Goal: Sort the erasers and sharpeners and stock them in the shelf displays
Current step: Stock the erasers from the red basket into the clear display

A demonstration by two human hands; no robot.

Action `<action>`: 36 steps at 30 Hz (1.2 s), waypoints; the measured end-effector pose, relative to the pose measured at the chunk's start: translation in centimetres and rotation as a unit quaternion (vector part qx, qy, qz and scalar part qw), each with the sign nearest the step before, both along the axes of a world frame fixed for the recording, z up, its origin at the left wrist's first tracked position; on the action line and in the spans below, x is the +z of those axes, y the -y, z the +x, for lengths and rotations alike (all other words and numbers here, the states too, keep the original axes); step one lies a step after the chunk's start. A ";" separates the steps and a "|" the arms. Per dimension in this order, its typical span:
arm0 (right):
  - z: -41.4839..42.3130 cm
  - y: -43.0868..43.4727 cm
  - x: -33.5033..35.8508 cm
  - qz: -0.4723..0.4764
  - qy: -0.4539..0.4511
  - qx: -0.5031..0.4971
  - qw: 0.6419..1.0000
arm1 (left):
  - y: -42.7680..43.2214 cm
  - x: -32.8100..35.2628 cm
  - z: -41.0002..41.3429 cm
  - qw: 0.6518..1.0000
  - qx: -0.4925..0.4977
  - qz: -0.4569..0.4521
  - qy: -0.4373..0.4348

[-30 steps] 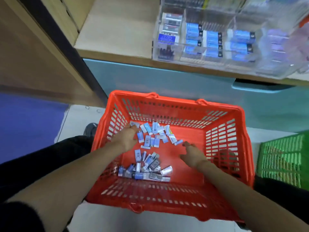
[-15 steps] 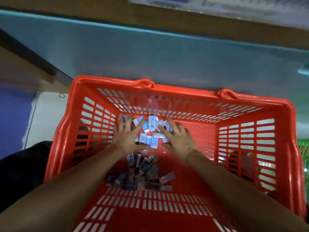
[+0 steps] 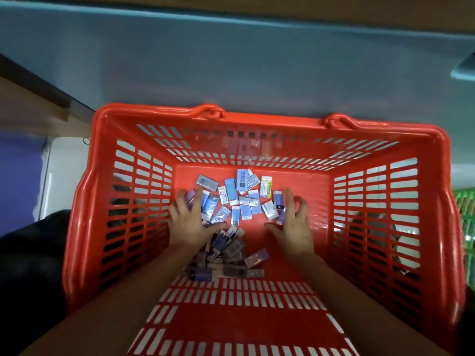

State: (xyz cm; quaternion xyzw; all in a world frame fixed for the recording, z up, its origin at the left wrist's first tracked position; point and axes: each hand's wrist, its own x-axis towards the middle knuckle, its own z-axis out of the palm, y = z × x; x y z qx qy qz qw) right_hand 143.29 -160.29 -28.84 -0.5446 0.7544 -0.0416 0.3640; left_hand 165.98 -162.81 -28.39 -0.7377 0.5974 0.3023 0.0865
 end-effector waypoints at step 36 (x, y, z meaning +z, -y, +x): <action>2.8 -0.3 6.5 -0.126 0.118 0.037 0.984 | 1.3 7.0 -1.2 0.960 0.121 -0.018 -0.253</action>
